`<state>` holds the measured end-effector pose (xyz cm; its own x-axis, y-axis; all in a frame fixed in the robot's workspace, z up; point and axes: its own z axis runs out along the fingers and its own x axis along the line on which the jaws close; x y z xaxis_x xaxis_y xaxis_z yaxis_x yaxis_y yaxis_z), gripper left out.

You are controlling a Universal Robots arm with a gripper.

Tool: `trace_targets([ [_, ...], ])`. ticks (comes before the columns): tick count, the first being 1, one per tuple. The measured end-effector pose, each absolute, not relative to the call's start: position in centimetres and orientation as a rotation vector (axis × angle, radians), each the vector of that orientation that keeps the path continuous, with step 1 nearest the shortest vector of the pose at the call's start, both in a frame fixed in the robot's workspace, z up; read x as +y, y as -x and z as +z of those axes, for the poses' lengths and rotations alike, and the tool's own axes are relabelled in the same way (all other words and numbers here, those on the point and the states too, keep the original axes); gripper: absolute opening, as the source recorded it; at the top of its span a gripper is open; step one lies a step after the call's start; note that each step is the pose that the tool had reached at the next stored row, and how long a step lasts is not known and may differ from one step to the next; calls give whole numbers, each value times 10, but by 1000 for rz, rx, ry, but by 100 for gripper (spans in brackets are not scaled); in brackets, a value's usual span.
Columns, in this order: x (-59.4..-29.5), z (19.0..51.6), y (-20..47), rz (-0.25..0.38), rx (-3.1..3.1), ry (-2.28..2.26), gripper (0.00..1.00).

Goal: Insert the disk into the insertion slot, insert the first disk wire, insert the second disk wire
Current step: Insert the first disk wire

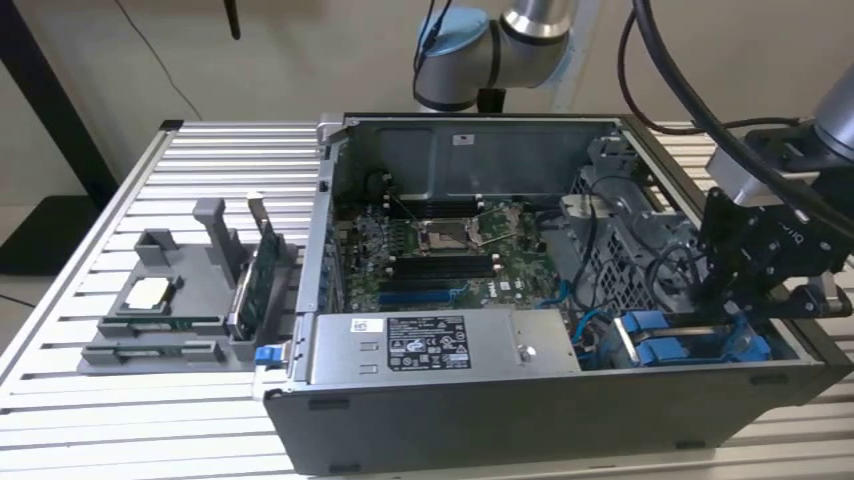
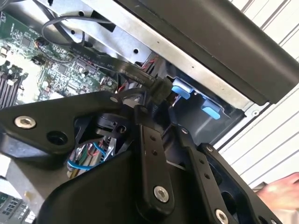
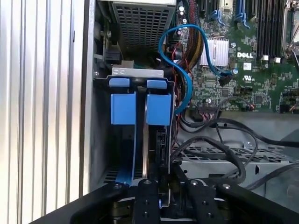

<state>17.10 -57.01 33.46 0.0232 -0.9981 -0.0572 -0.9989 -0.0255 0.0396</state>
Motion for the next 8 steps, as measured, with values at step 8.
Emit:
trace_targets([
  [8,-570,349,-171,107,2185,2239,27],
])
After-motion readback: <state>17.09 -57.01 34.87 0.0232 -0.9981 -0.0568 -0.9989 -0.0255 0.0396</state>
